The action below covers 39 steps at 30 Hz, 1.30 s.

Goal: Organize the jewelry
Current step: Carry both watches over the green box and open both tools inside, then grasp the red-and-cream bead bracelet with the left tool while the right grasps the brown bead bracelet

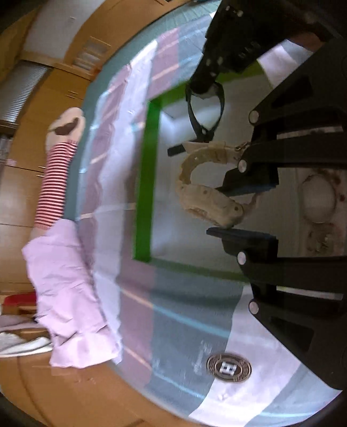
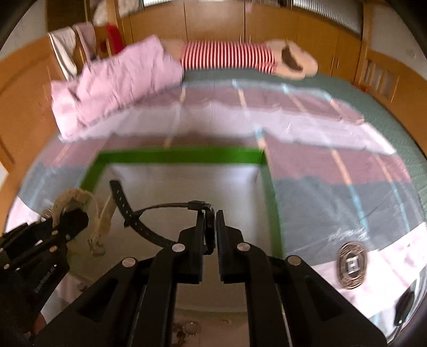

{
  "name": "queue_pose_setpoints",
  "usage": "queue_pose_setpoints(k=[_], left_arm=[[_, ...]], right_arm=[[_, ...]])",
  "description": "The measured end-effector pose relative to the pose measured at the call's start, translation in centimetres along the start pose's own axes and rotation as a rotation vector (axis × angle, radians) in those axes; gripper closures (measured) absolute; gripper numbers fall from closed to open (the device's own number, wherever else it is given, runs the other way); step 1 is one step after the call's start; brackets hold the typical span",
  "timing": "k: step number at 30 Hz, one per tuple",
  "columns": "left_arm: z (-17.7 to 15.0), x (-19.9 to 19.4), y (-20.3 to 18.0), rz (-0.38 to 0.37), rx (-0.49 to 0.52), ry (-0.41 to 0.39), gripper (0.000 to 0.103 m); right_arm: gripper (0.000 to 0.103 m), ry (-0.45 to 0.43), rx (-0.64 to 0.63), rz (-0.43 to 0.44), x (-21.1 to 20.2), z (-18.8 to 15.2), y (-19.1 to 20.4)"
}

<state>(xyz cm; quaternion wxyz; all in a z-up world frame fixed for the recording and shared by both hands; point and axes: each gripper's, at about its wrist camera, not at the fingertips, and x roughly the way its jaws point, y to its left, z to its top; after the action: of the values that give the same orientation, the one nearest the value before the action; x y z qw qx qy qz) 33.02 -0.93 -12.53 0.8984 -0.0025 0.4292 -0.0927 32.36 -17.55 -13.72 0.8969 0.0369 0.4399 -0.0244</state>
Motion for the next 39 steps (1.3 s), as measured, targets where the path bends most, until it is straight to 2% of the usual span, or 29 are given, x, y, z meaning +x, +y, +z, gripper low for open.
queue_pose_setpoints(k=[1,2,3,4,5,9,11,14,16,18,22,28,31,34,39], left_arm=[[-0.1,0.8,0.0,0.002,0.003,0.015,0.075],[-0.3,1.2,0.0,0.001,-0.001,0.018,0.062],[-0.3,1.4,0.1,0.000,-0.008,0.015,0.050],[-0.3,1.0,0.2,-0.003,-0.014,0.000,0.047],[-0.3,0.4,0.3,-0.005,-0.011,-0.011,0.046],[-1.5,-3.5,0.7,-0.003,0.014,-0.048,0.046],[-3.1,-5.5,1.0,-0.003,0.017,-0.046,0.046],[-6.1,-7.5,1.3,-0.015,0.009,-0.029,0.046],[-8.3,-8.0,1.3,-0.015,0.013,-0.006,0.046],[-10.6,-7.7,1.1,-0.031,0.002,0.035,0.047],[-13.3,-6.2,0.8,-0.041,-0.026,0.113,0.049],[-14.7,-4.6,-0.3,-0.033,-0.017,0.163,0.050],[-15.0,-4.4,-0.7,-0.039,-0.005,0.173,0.049],[-15.3,-4.1,-1.1,-0.042,0.007,0.184,0.049],[-15.7,-3.6,-1.3,-0.041,0.015,0.206,0.048]], right_arm=[[0.090,0.008,-0.005,-0.006,0.5,-0.4,0.1],[0.078,0.014,-0.006,-0.014,0.8,-0.6,0.1],[0.070,0.013,-0.001,-0.014,0.7,-0.7,-0.1],[0.060,-0.004,0.012,-0.004,0.0,-0.7,-0.5],[0.059,-0.020,0.019,0.004,-0.7,-0.8,-0.7],[0.059,-0.091,0.038,0.069,-6.2,-2.0,-2.4],[0.059,-0.098,0.045,0.095,-8.3,-3.6,-3.2],[0.059,-0.067,0.058,0.115,-9.3,-6.4,-3.8],[0.059,-0.013,0.060,0.130,-8.5,-8.8,-3.7],[0.066,0.059,0.049,0.149,-6.9,-10.8,-3.0],[0.069,0.133,0.049,0.165,-4.4,-12.4,-0.9],[0.069,0.188,0.011,0.114,-1.4,-12.7,1.9],[0.069,0.191,-0.023,0.092,-1.6,-13.2,2.2],[0.079,0.211,-0.047,0.080,-2.2,-14.0,1.6],[0.080,0.238,-0.050,0.068,-3.8,-15.8,-0.4]])
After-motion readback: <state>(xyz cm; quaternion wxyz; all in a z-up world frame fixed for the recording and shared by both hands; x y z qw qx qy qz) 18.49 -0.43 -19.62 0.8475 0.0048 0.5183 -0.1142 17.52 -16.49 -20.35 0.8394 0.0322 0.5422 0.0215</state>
